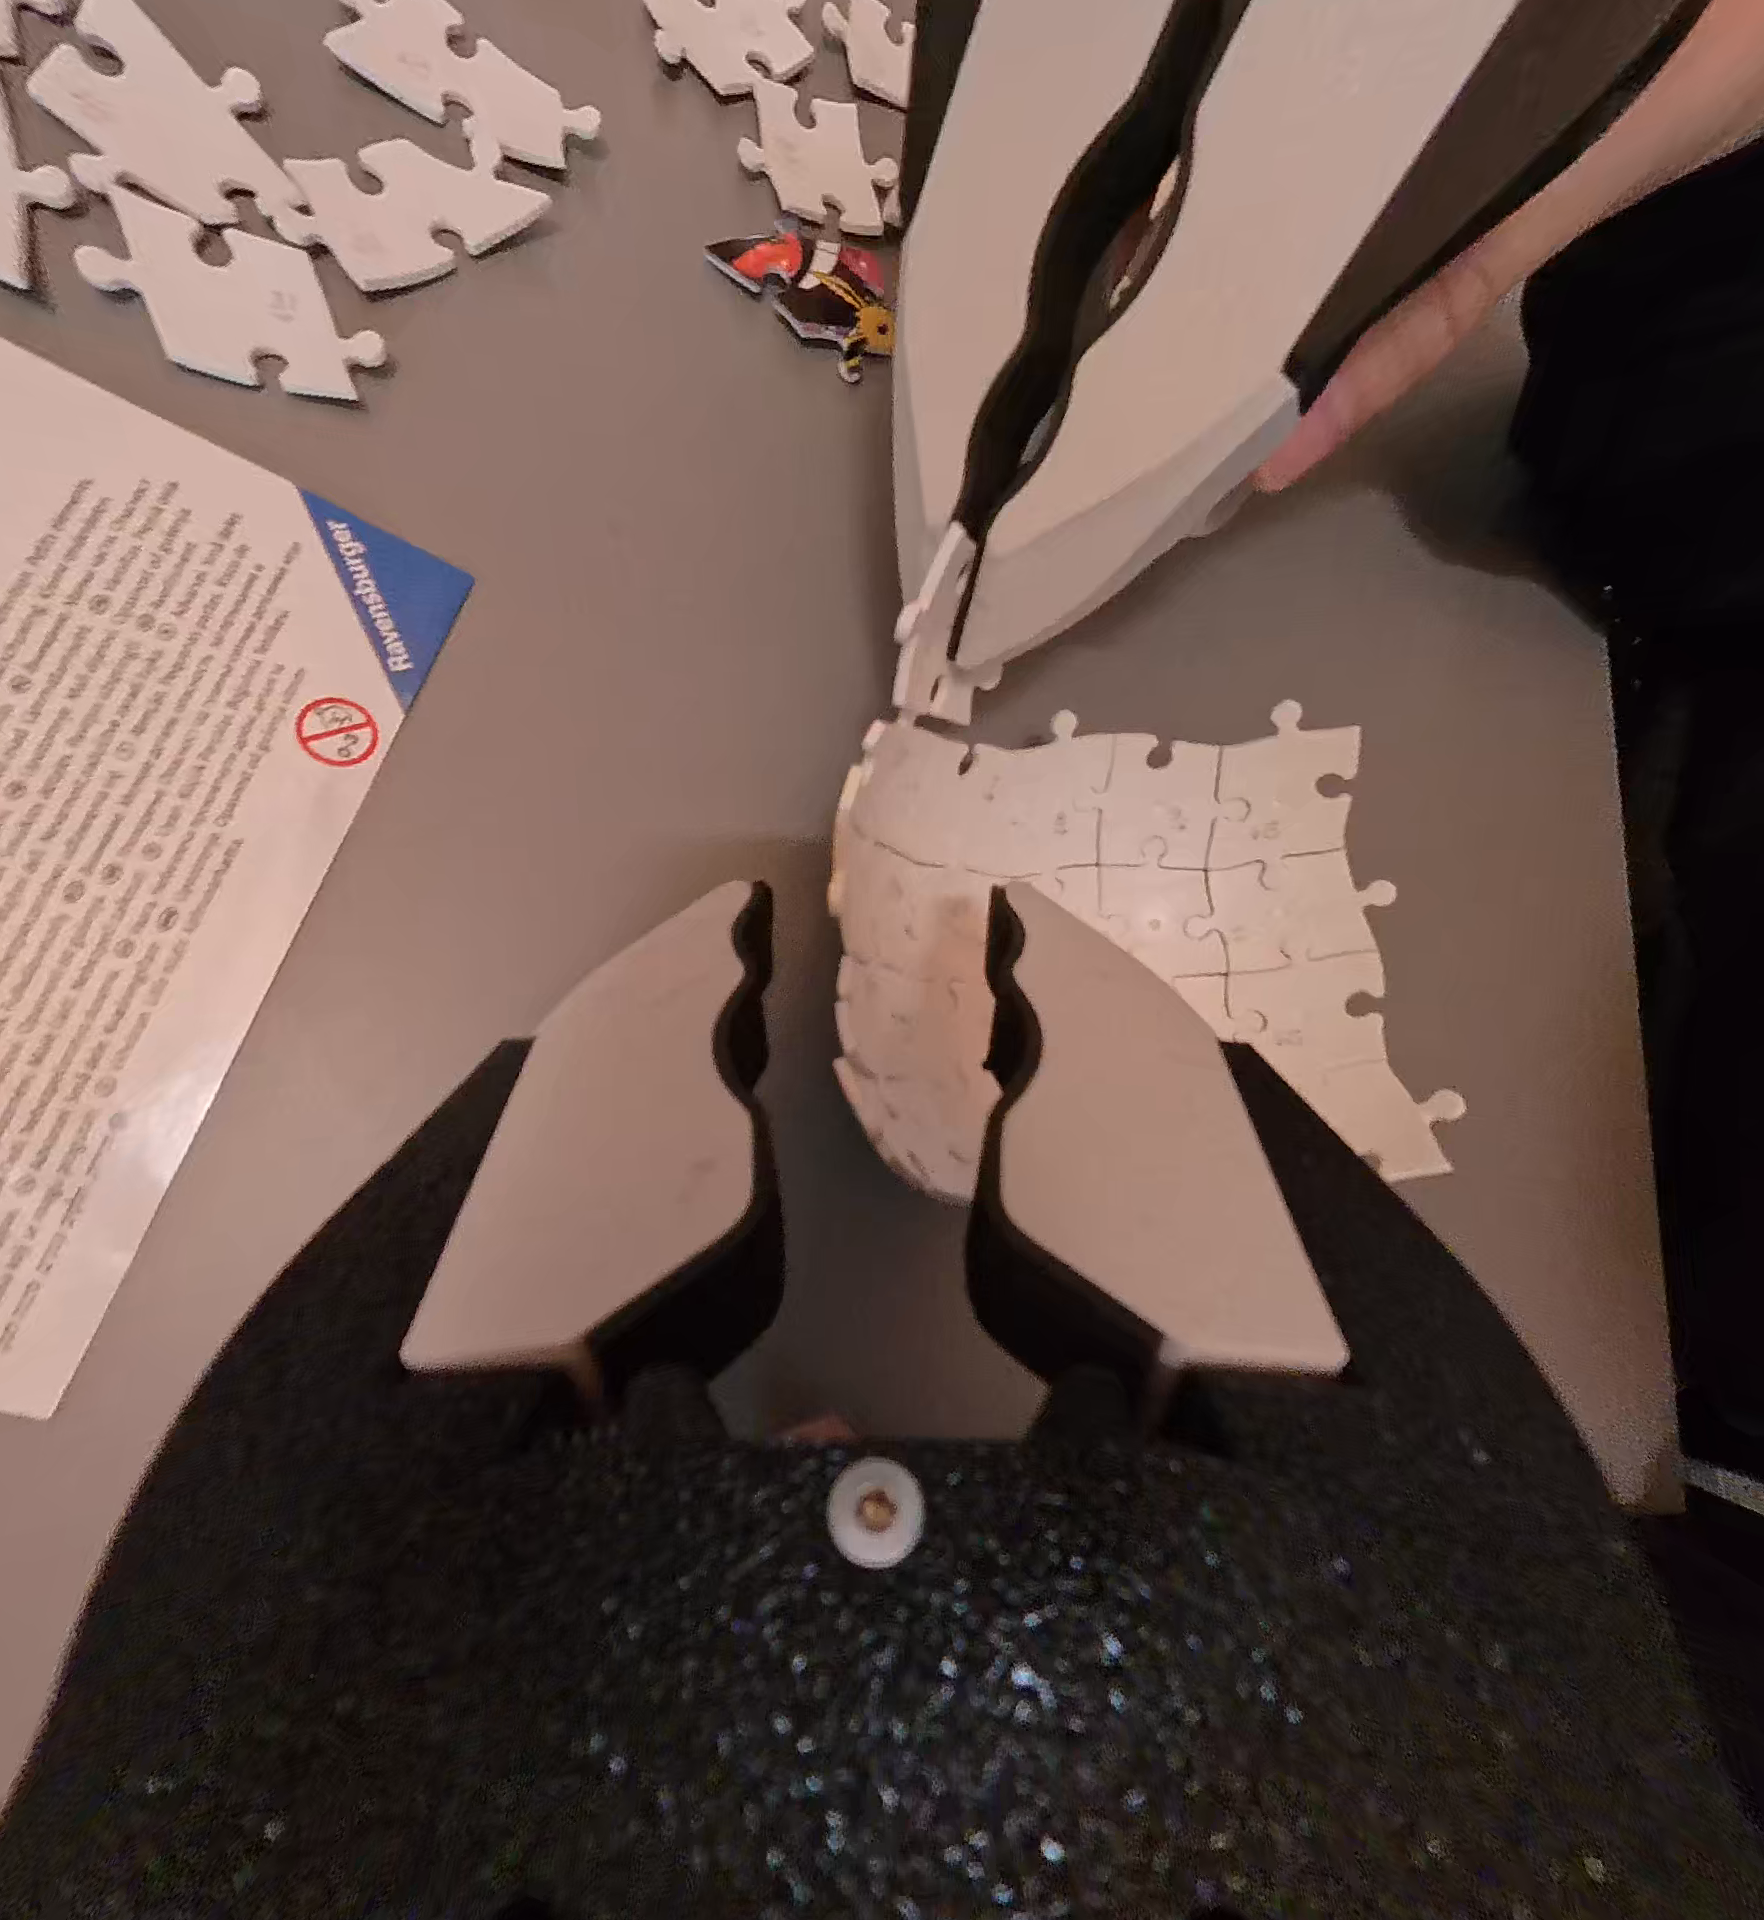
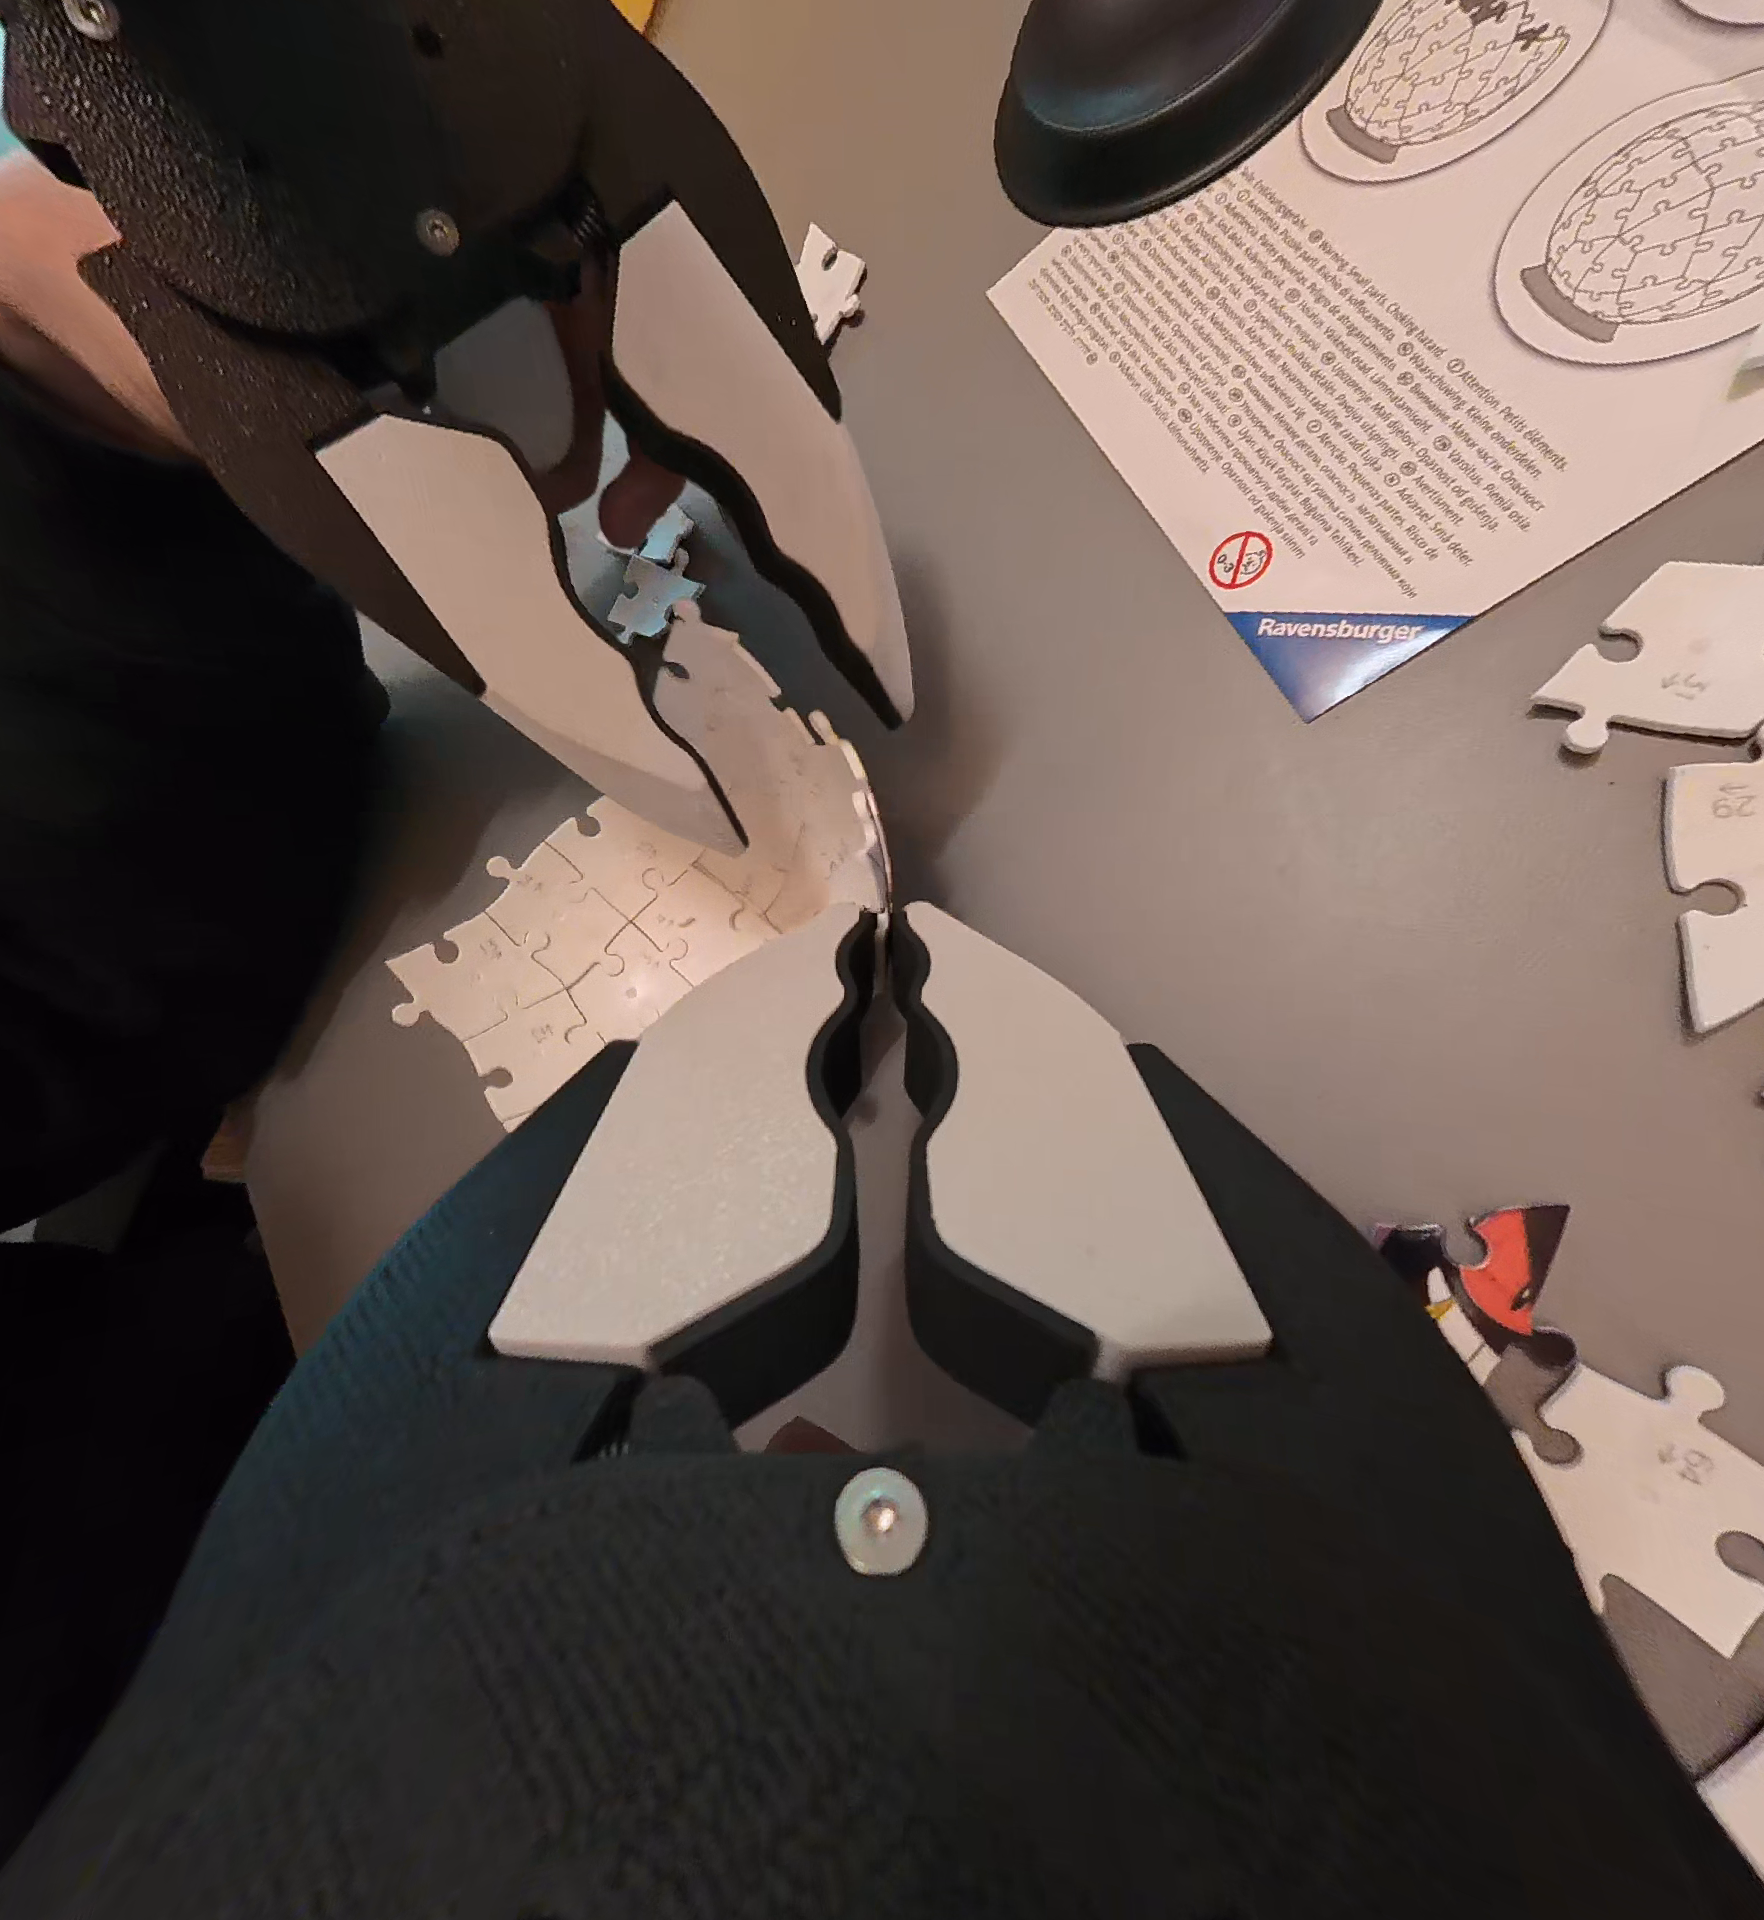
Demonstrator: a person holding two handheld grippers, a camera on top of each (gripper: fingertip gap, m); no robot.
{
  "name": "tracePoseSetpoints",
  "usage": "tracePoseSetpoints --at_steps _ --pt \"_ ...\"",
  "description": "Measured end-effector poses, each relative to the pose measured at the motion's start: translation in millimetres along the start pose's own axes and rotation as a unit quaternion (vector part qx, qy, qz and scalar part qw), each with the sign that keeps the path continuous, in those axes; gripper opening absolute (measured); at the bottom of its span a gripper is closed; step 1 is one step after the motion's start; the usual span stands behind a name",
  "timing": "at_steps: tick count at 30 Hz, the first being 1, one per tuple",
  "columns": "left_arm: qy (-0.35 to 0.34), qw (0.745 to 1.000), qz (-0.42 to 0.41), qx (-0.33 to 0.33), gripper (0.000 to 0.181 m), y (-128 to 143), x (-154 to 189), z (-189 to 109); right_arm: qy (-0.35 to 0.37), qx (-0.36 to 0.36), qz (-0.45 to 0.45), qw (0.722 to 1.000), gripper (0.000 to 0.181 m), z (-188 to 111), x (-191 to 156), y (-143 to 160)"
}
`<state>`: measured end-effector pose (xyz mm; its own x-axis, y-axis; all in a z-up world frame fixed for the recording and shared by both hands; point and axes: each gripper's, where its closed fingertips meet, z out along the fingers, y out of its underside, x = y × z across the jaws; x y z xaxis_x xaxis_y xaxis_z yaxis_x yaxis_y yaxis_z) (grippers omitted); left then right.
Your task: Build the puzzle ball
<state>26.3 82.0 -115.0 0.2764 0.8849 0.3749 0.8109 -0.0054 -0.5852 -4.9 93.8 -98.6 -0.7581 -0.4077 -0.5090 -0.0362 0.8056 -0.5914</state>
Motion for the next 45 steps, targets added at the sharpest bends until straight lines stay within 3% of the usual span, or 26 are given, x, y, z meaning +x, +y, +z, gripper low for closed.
tracePoseSetpoints --at_steps 9,16,21,45 --pt "0.01 1.0 0.012 0.005 0.017 -1 0 3 -0.005 0.01 0.004 1.0 0.003 5 4 -1" --pt "0.015 1.0 -0.001 0.006 0.014 -2 1 3 -0.005 0.015 0.004 1.0 0.01 9 5 -2" --pt "0.014 1.0 -0.015 0.005 0.013 -3 0 2 -0.005 0.021 -0.006 1.0 0.003 12 1 -2" --pt "0.008 0.998 -0.059 0.0 0.011 -1 -4 2 0.061 0.036 -0.042 0.997 0.004 20 6 -4"
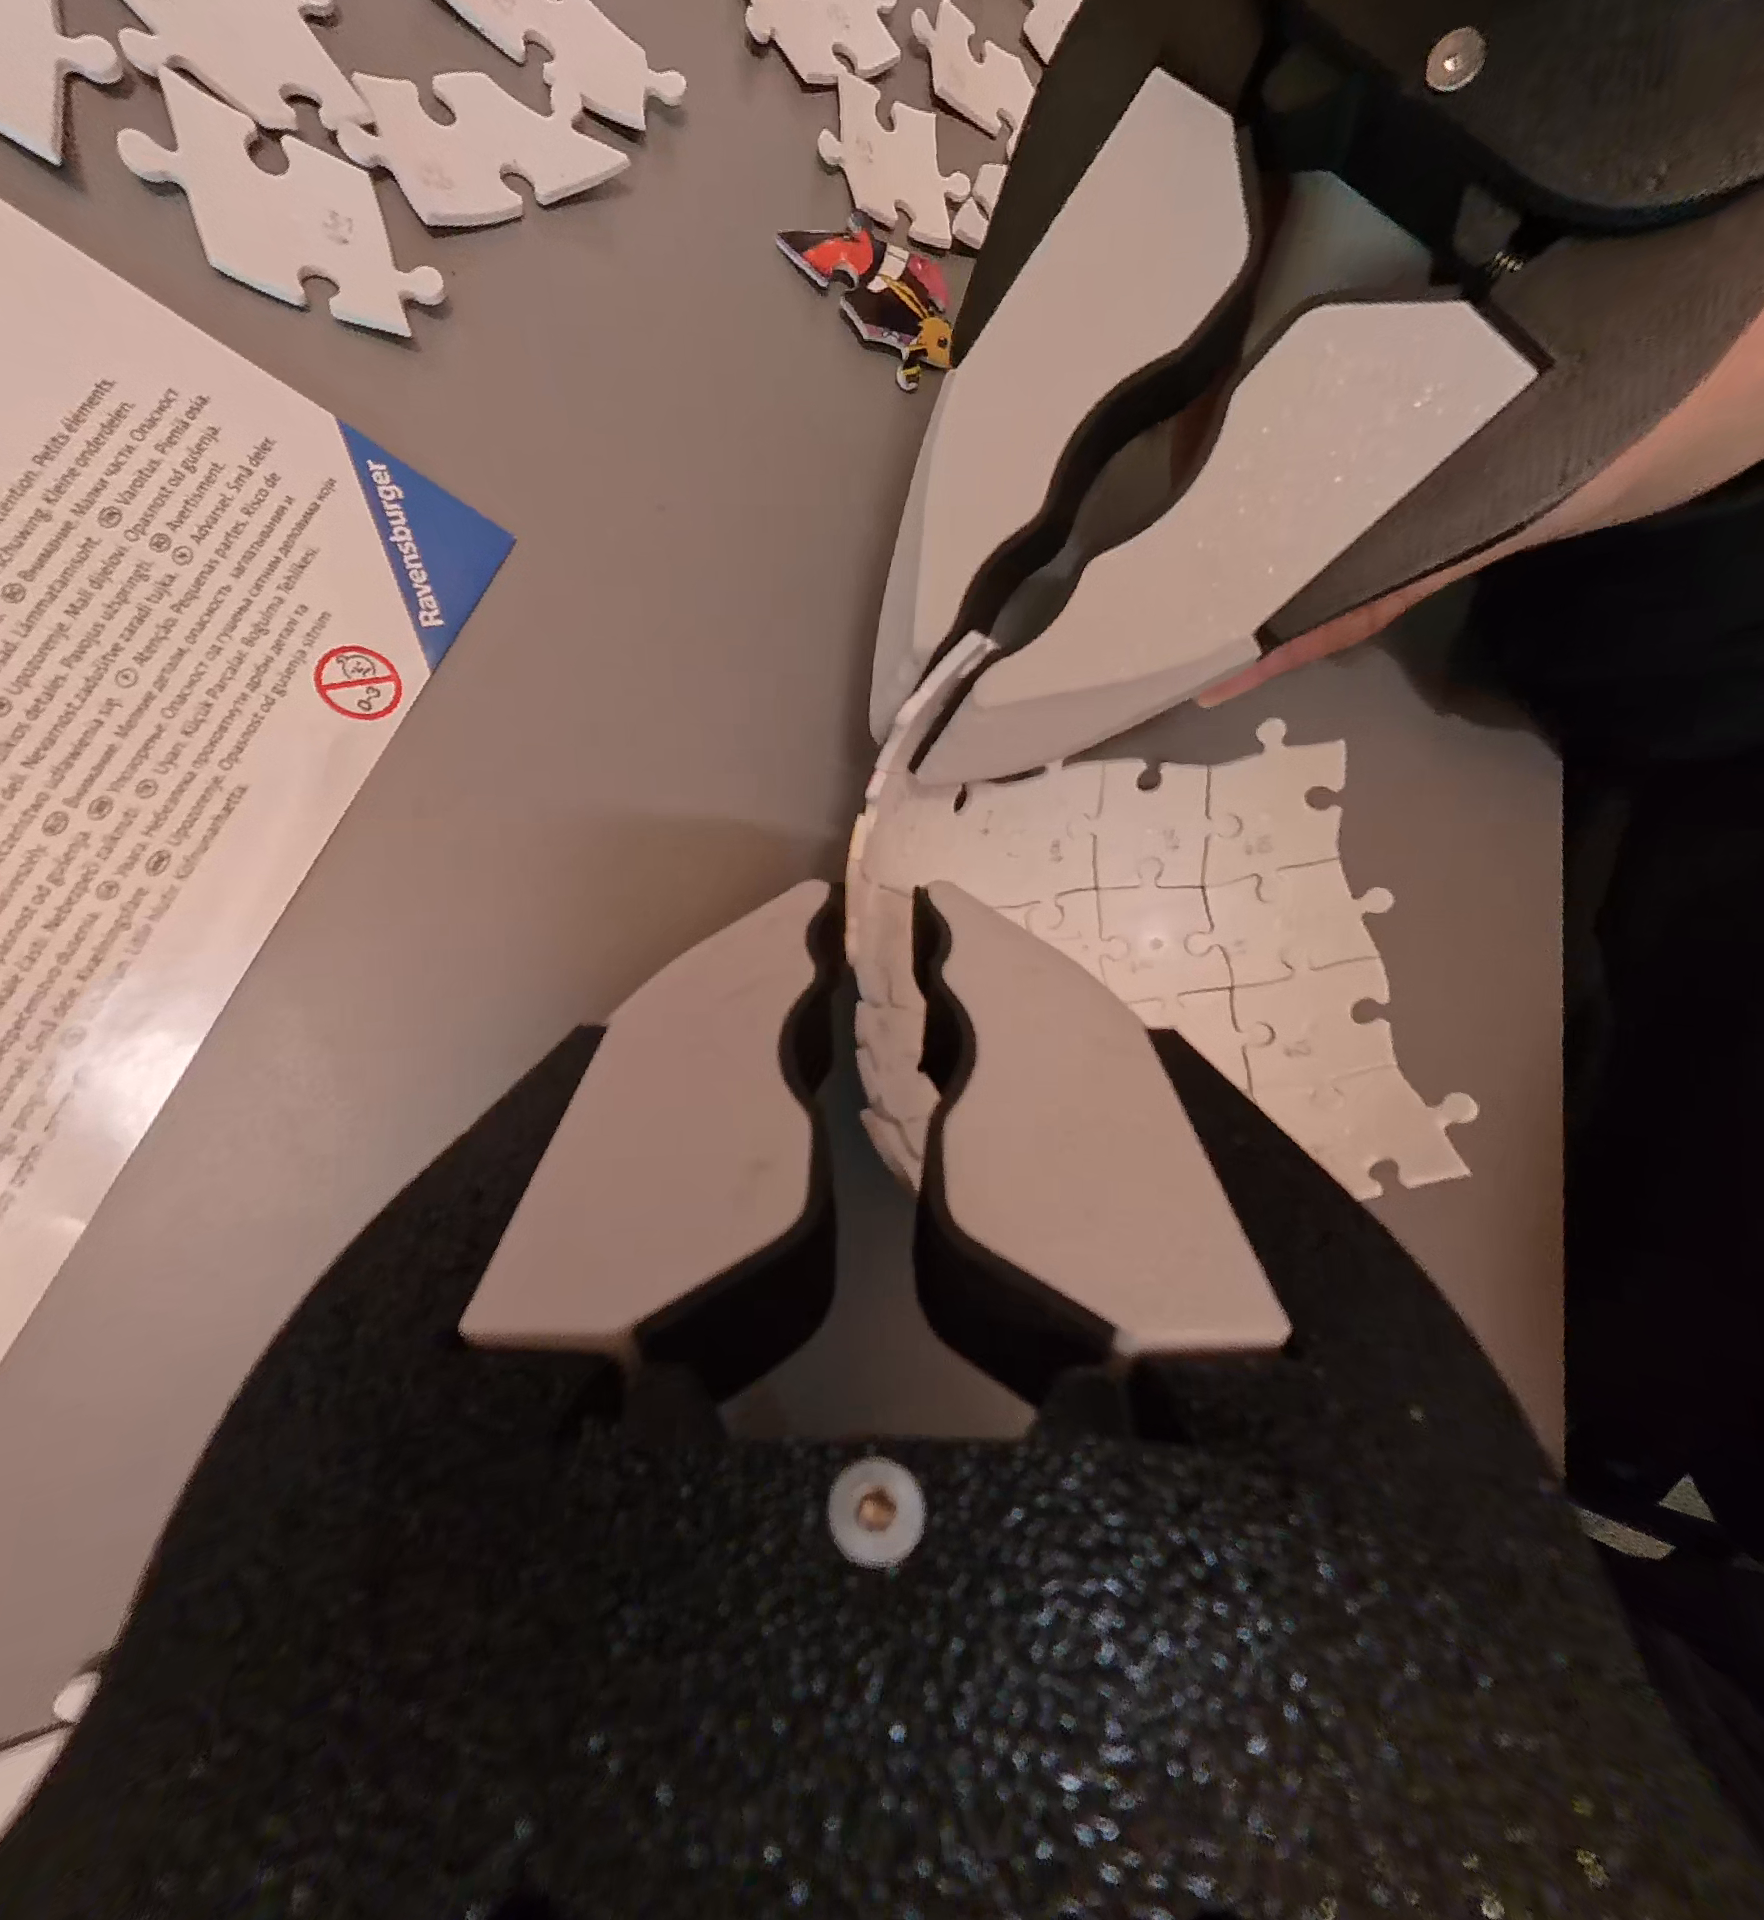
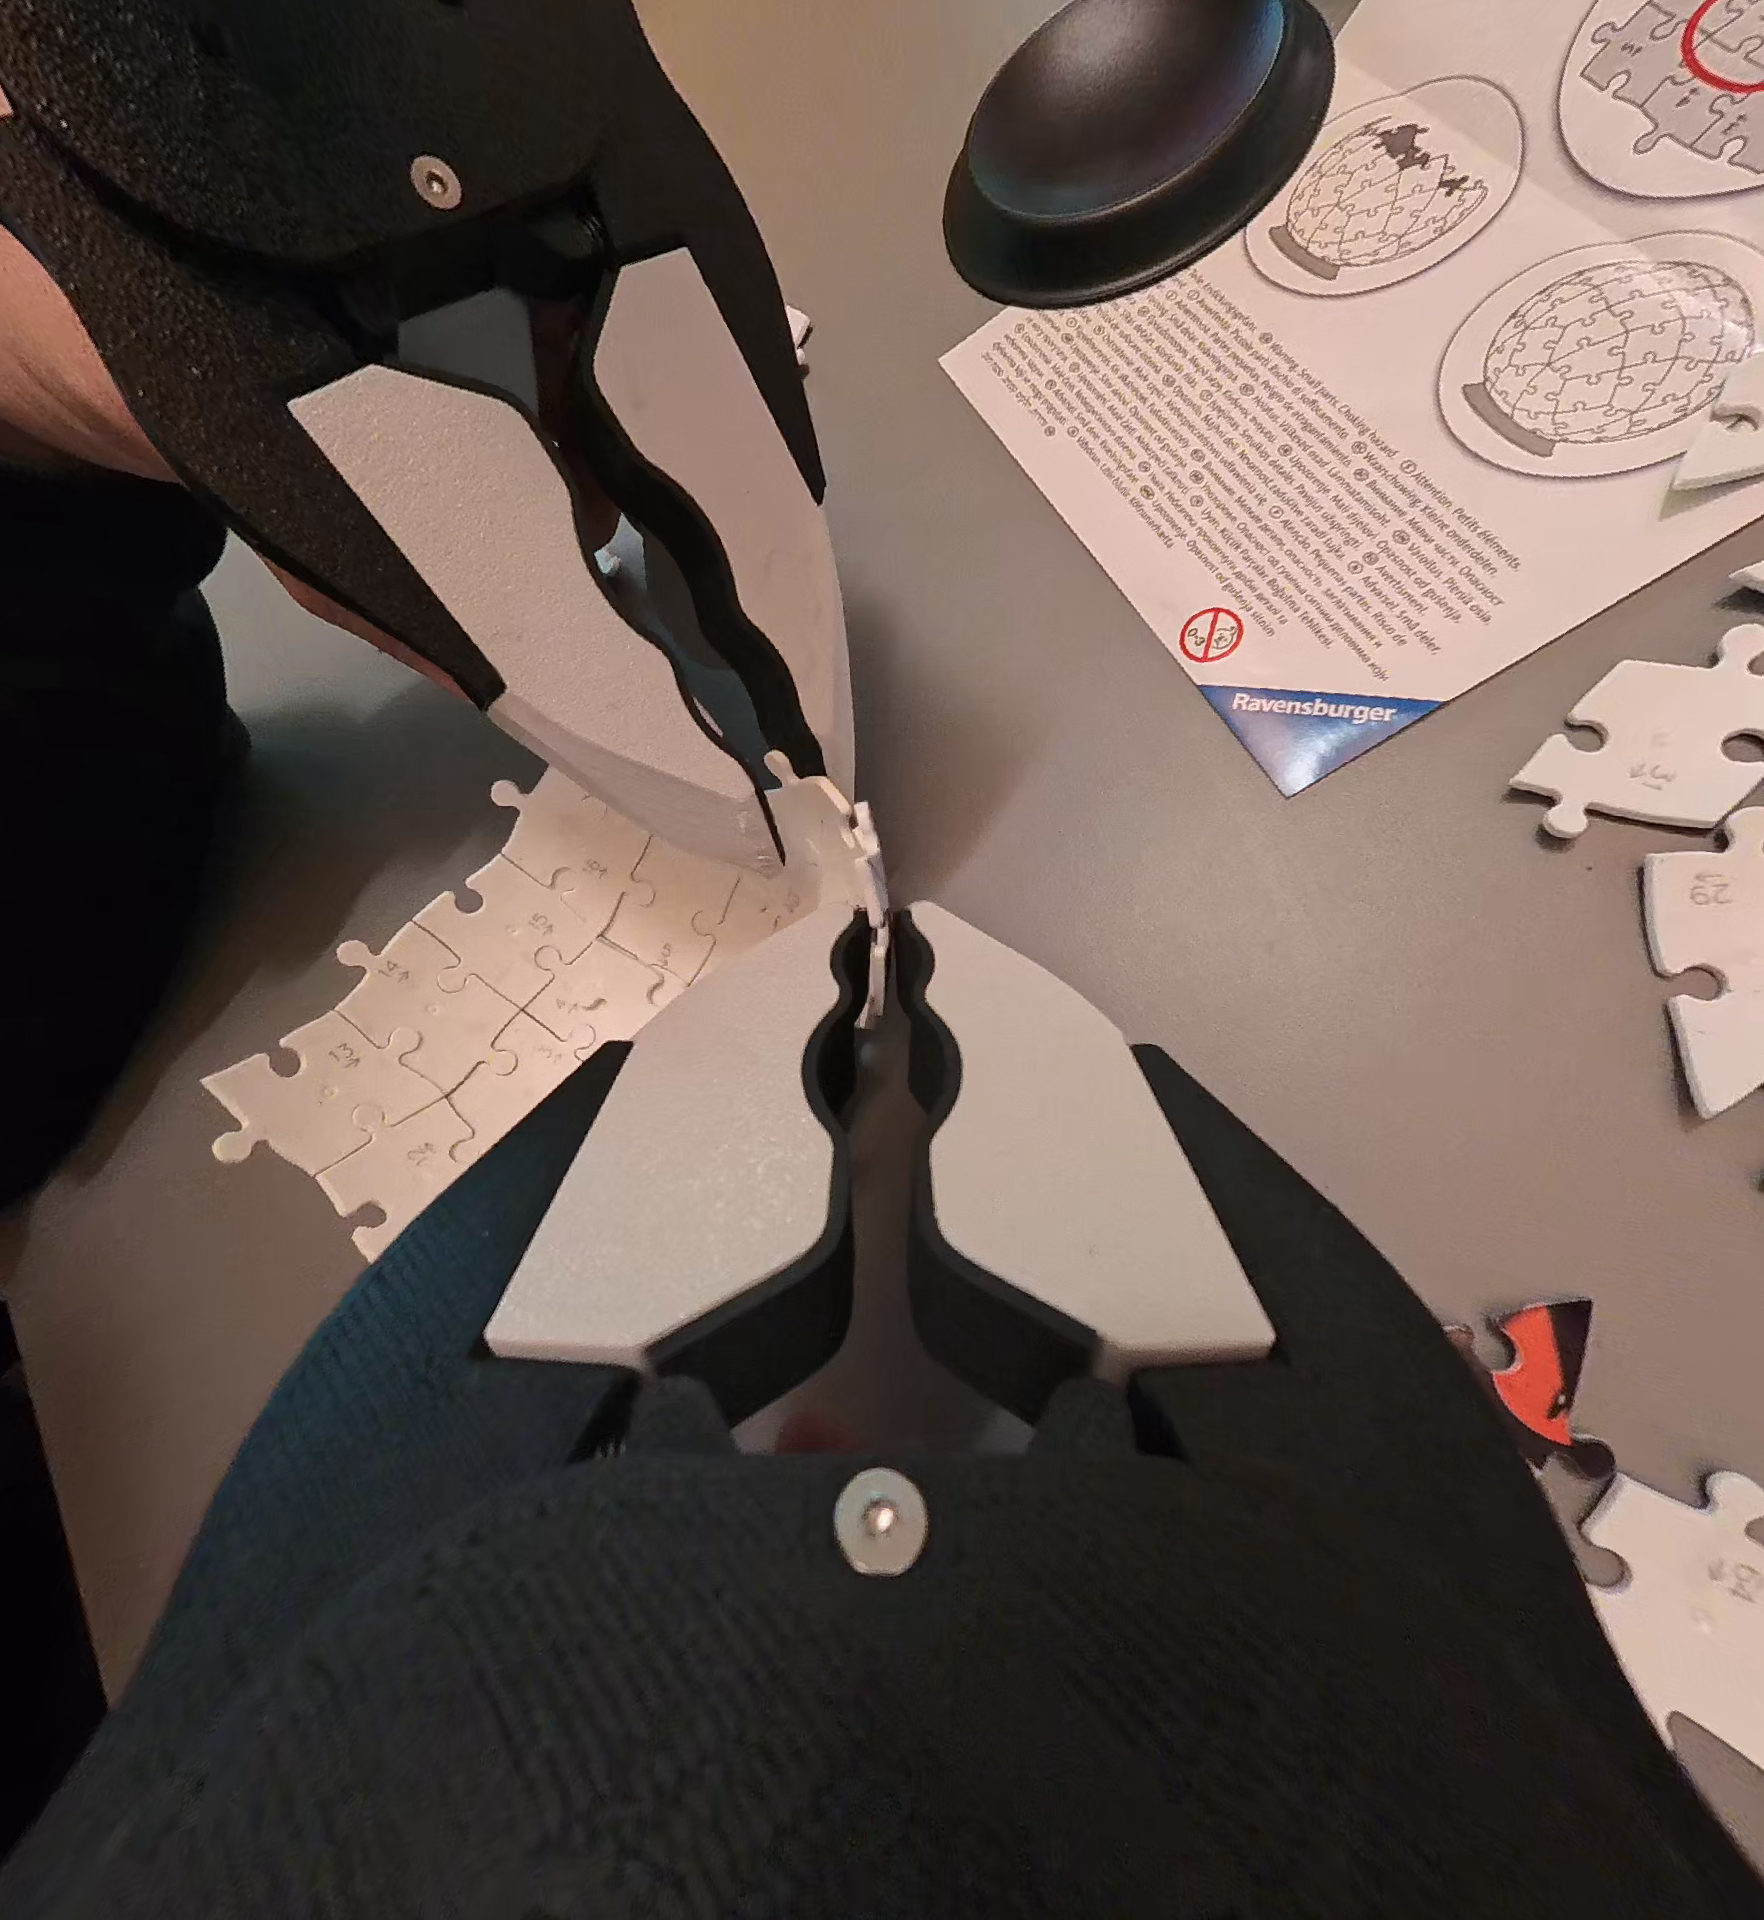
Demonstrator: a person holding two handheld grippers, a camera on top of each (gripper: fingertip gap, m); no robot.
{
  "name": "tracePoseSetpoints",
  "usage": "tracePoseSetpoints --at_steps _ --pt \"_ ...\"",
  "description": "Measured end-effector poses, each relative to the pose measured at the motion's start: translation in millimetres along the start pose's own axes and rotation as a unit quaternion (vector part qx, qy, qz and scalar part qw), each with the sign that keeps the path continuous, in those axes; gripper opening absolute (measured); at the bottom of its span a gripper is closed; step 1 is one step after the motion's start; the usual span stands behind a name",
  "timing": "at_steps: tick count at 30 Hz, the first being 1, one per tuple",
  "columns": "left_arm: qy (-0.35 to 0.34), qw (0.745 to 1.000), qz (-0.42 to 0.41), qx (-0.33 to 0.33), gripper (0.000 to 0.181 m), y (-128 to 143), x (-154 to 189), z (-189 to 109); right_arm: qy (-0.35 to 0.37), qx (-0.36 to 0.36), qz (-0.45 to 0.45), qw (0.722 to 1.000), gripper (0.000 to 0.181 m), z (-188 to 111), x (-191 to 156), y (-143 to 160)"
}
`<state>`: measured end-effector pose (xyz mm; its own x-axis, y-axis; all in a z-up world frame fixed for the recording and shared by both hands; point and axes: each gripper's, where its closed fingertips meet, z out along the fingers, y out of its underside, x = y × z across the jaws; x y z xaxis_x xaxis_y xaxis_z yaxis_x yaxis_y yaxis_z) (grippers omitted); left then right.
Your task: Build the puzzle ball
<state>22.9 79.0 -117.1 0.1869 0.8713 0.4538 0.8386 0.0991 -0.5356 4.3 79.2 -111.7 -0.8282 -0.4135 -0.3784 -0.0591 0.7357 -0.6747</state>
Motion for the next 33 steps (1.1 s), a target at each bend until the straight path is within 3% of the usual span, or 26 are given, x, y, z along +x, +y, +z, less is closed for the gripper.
tracePoseSetpoints --at_steps 10,19,22,25,33 --pt "0.0 1.0 -0.003 0.003 0.01 0 -1 0 0.01 -0.004 -0.045 0.999 0.003 0 -1 1" --pt "0.004 1.0 -0.008 0.006 0.01 0 -1 0 -0.001 0.008 -0.022 1.0 0.004 2 0 1" --pt "0.009 1.0 -0.008 0.015 0.009 -3 0 -1 -0.012 0.002 -0.006 1.0 0.026 4 -1 4" --pt "0.006 1.0 -0.01 0.012 0.01 -2 -1 -2 -0.021 0.008 0.002 1.0 0.022 5 -2 4" --pt "-0.002 1.0 -0.012 0.028 0.014 -5 -4 -7 -0.065 0.026 0.001 0.998 0.047 -14 -18 -1"
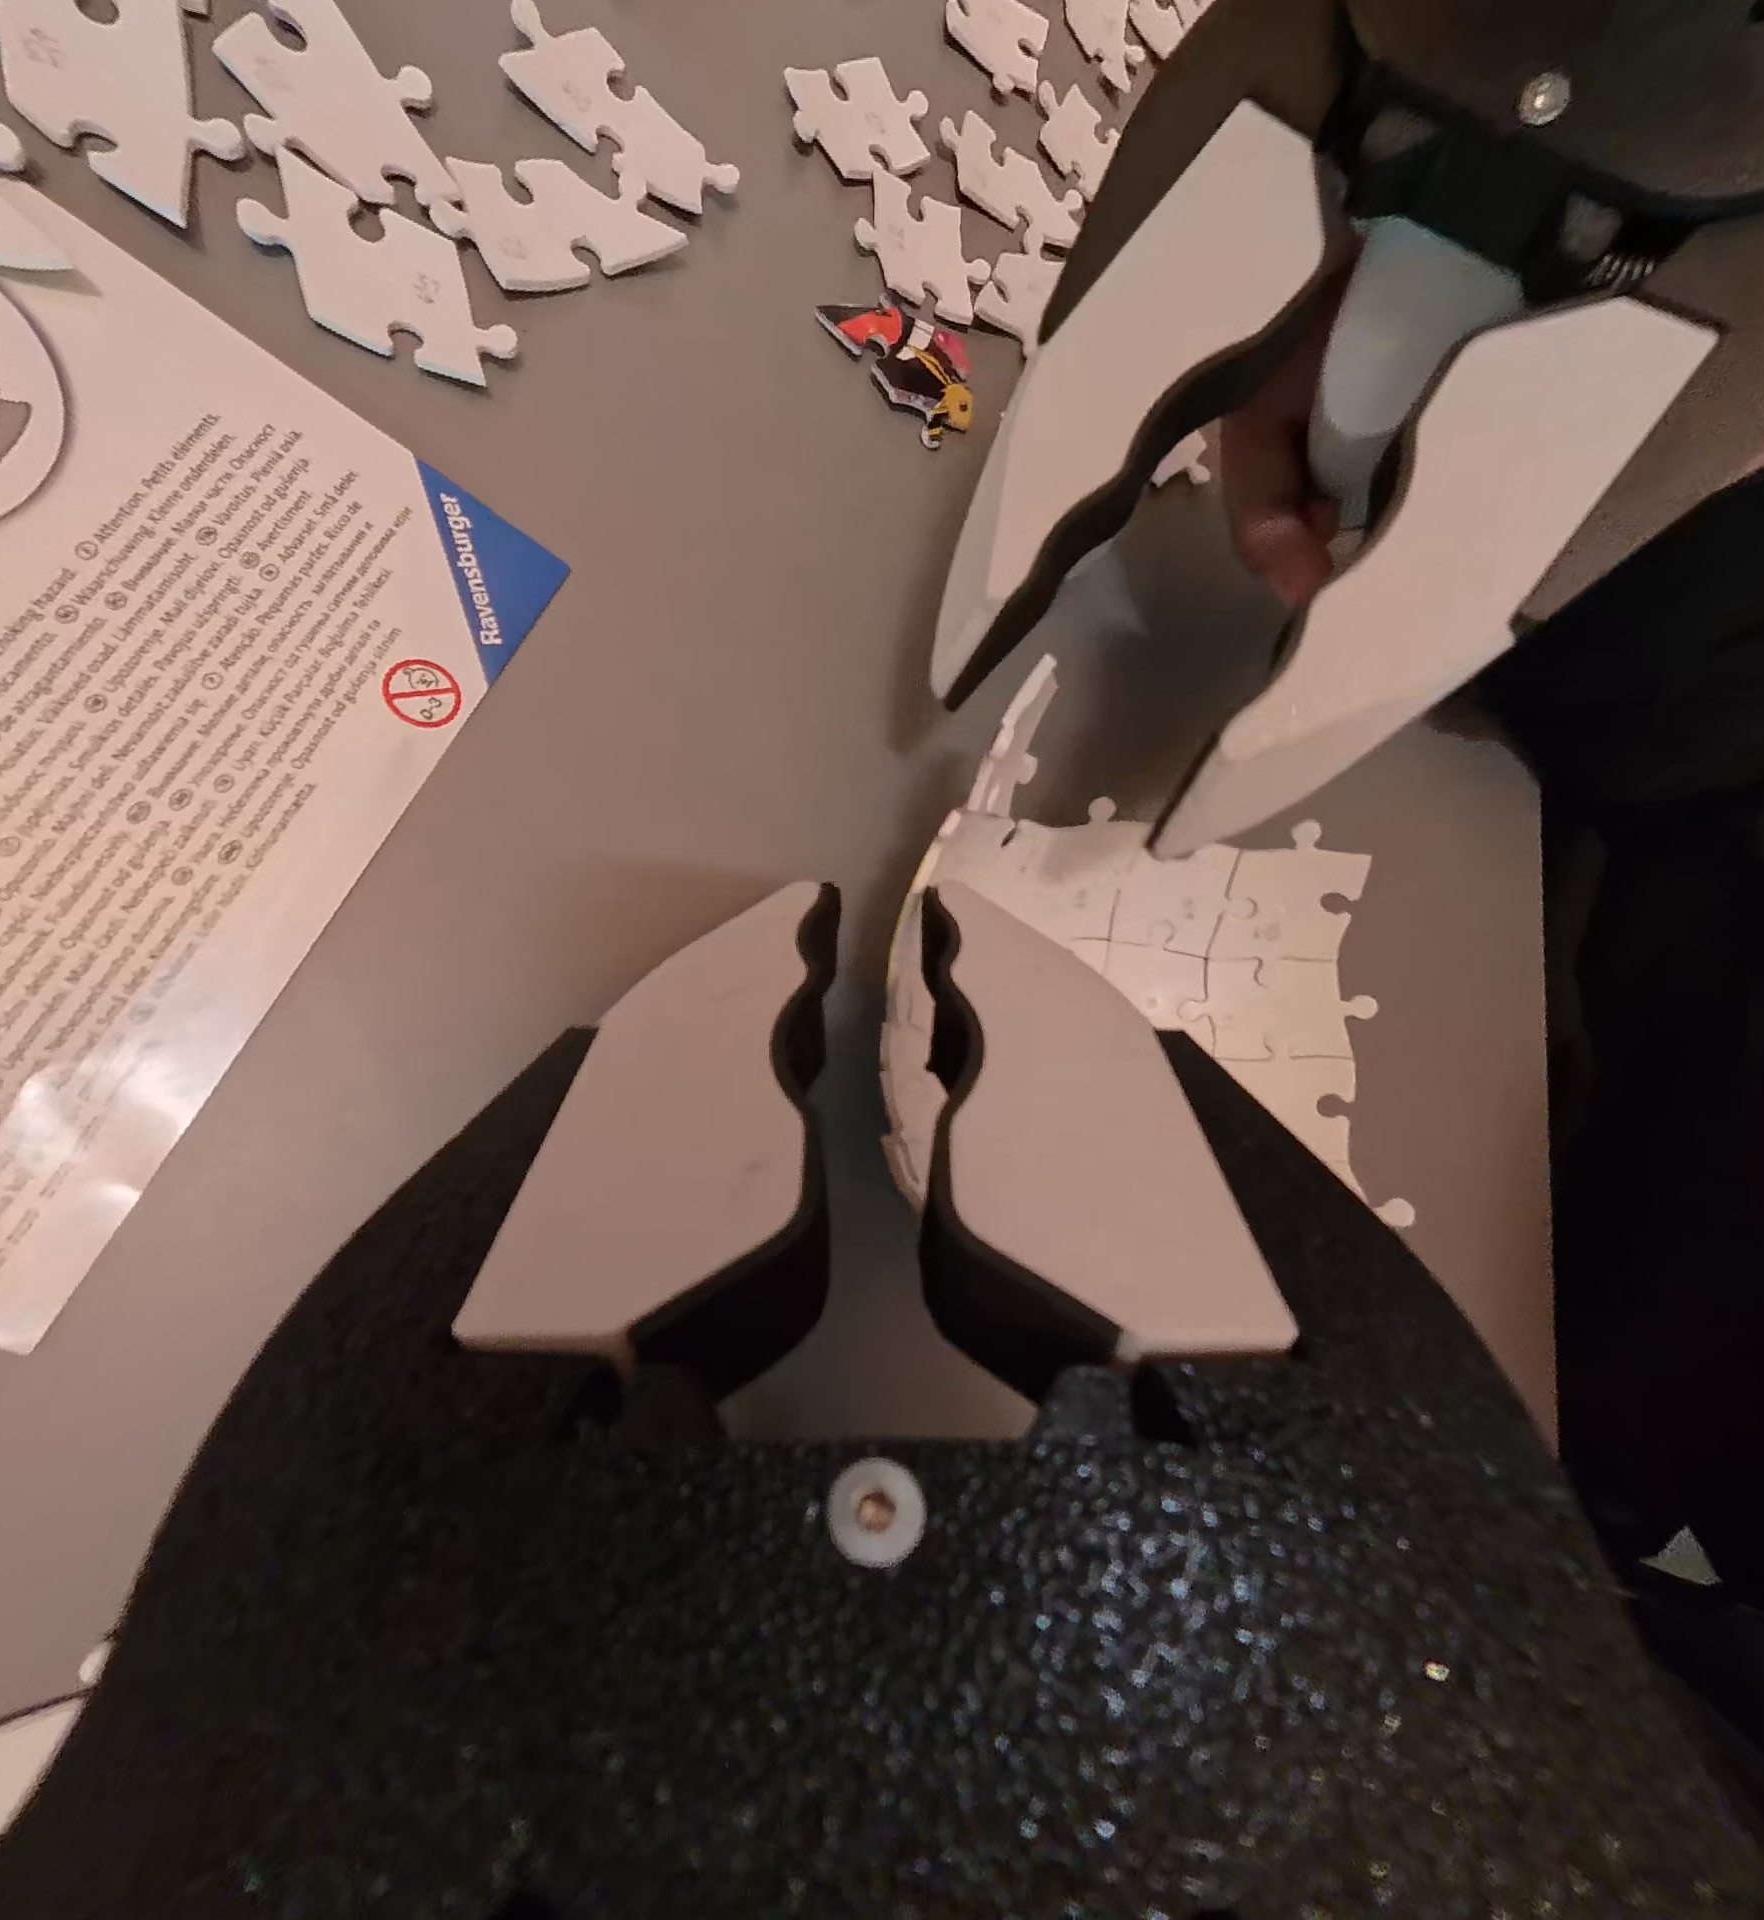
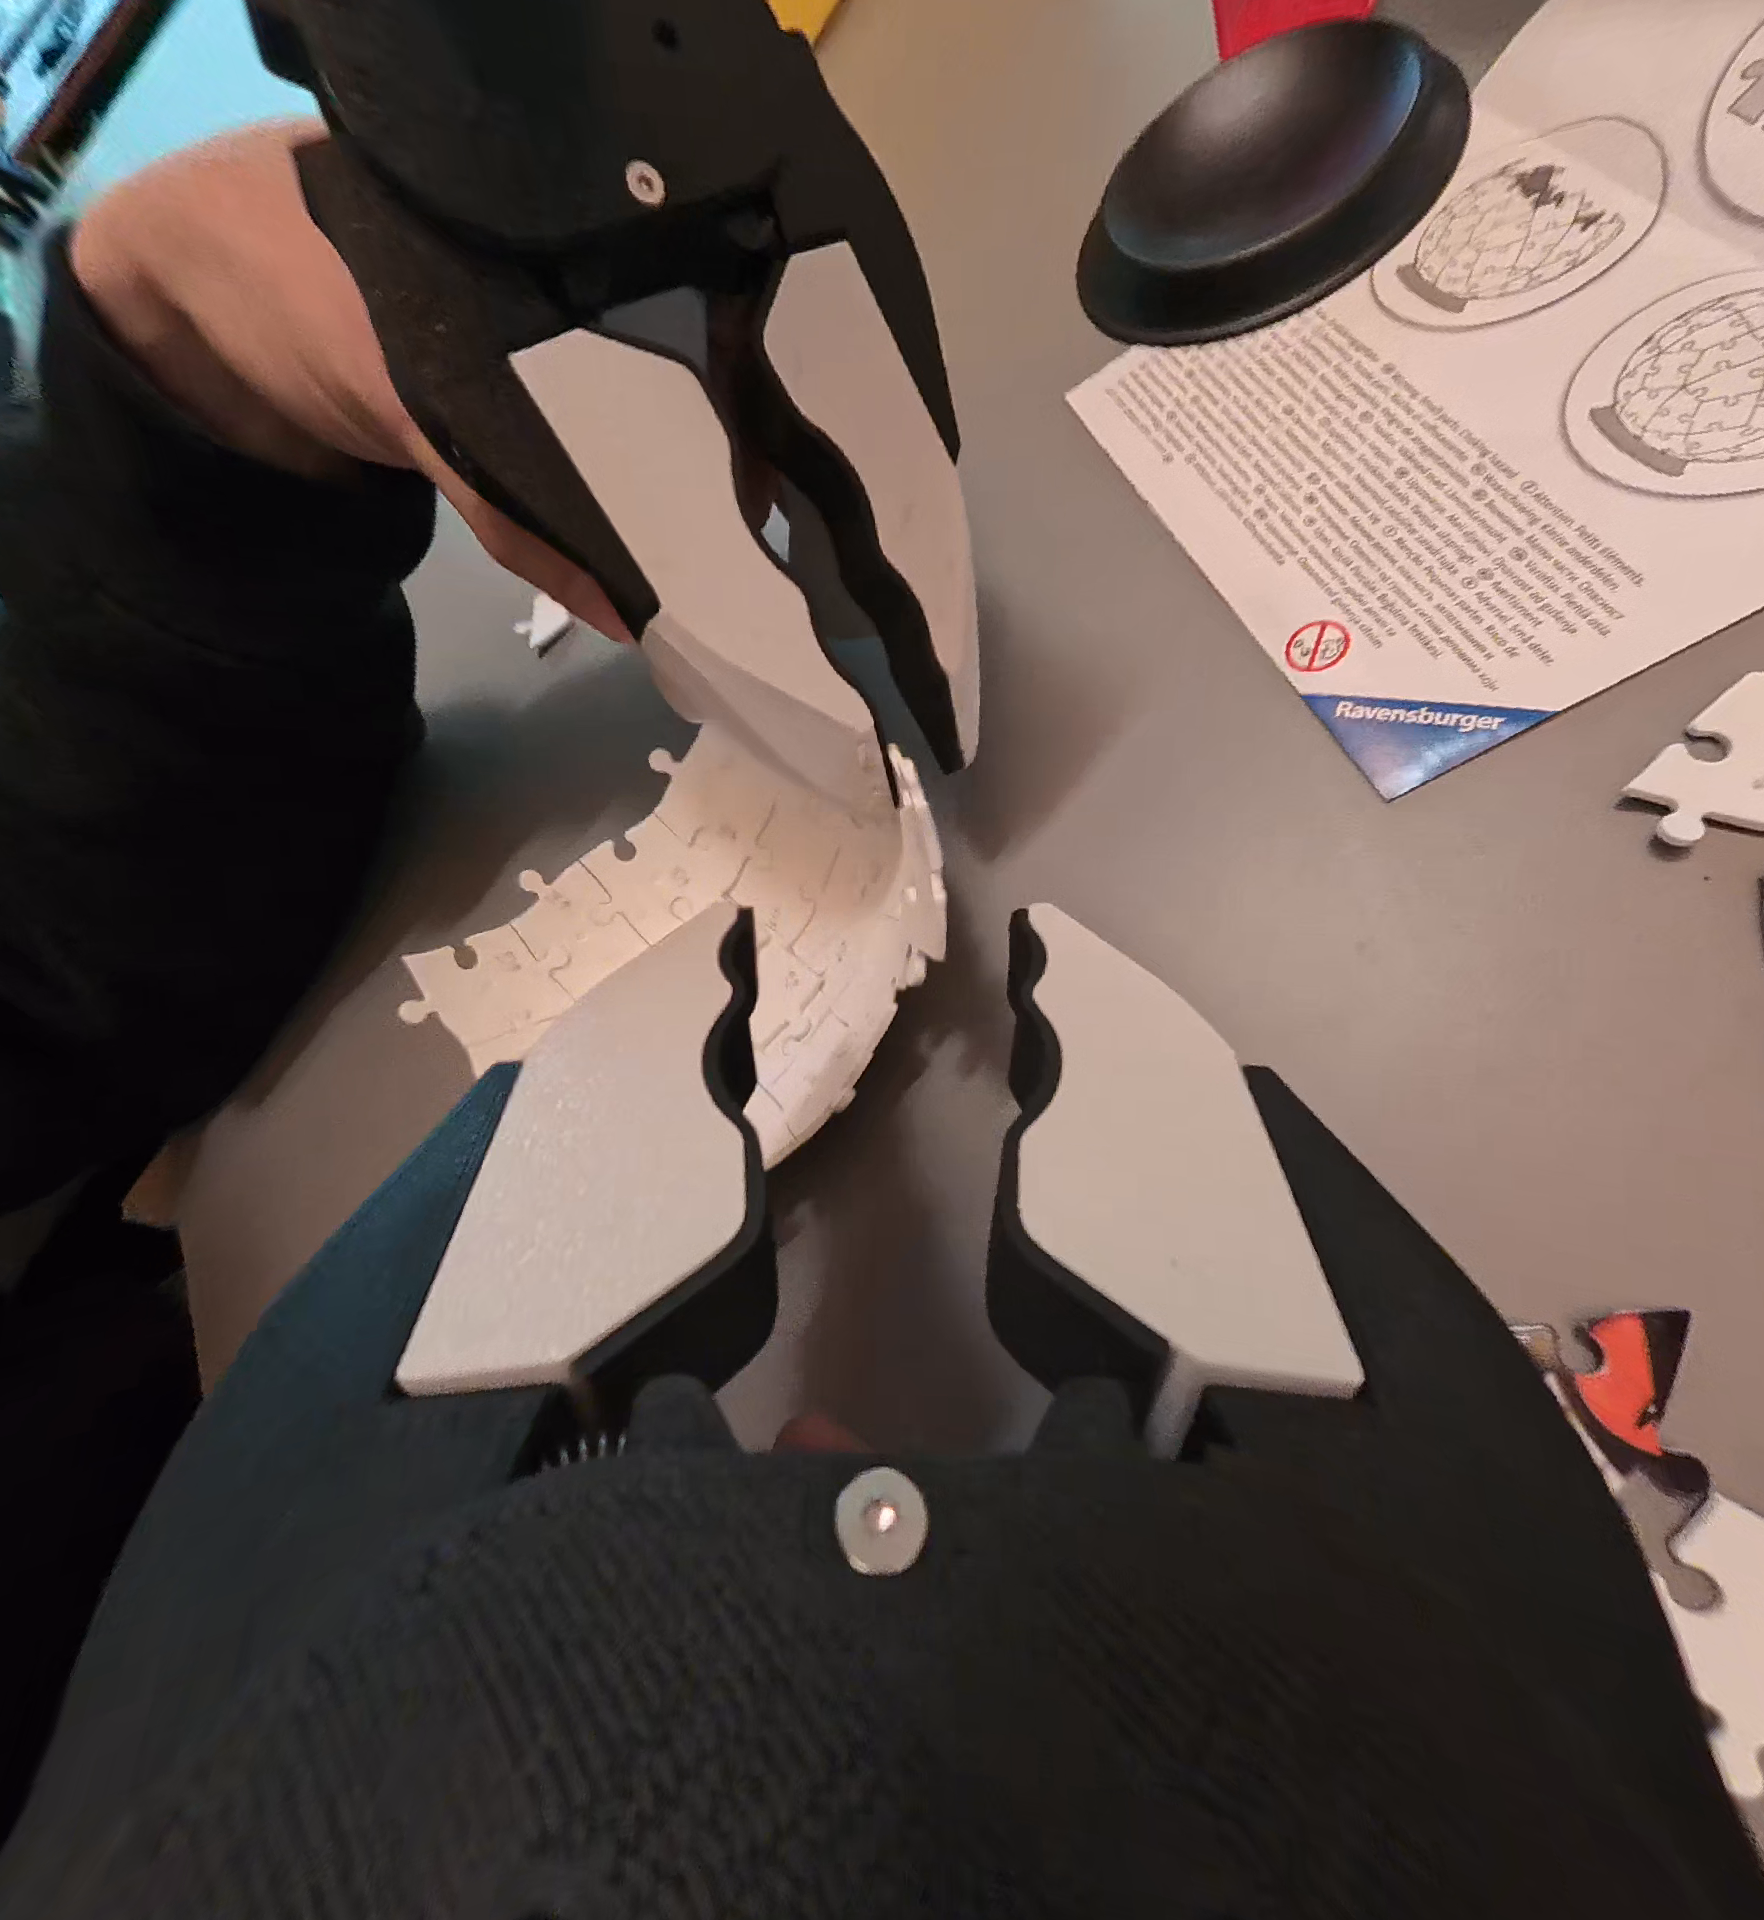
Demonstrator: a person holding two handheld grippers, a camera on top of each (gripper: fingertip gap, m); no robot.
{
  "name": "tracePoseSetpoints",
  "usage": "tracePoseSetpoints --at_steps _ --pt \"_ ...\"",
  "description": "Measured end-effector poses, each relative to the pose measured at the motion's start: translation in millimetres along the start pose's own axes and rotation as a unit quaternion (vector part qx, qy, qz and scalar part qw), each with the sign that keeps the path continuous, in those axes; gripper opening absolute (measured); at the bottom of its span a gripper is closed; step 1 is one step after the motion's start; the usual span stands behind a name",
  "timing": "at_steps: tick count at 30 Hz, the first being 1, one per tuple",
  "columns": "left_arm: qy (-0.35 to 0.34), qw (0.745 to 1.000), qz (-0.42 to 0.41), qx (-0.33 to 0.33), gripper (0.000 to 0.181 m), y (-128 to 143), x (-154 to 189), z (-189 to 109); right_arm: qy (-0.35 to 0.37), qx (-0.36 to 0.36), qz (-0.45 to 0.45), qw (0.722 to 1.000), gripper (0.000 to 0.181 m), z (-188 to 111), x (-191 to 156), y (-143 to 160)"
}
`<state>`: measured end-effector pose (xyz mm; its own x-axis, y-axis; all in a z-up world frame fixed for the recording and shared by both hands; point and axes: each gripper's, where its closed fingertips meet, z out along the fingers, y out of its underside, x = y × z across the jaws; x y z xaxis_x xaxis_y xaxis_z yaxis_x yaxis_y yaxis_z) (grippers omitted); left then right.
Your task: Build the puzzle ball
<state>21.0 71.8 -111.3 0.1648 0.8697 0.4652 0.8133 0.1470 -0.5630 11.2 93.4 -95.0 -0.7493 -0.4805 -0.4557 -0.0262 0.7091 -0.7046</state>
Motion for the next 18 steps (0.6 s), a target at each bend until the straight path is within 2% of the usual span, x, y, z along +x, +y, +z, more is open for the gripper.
tracePoseSetpoints --at_steps 2,5,18 --pt "0.0 1.0 0.002 0.0 0.012 0 0 1 -0.006 0.028 0.003 1.0 0.035 -2 0 -7" --pt "-0.002 1.0 0.008 -0.007 0.011 0 1 3 -0.013 0.012 0.003 1.0 0.018 3 2 -2" --pt "-0.003 1.0 0.01 -0.011 0.006 0 3 4 0.039 0.01 -0.023 0.999 0.003 11 11 -6"
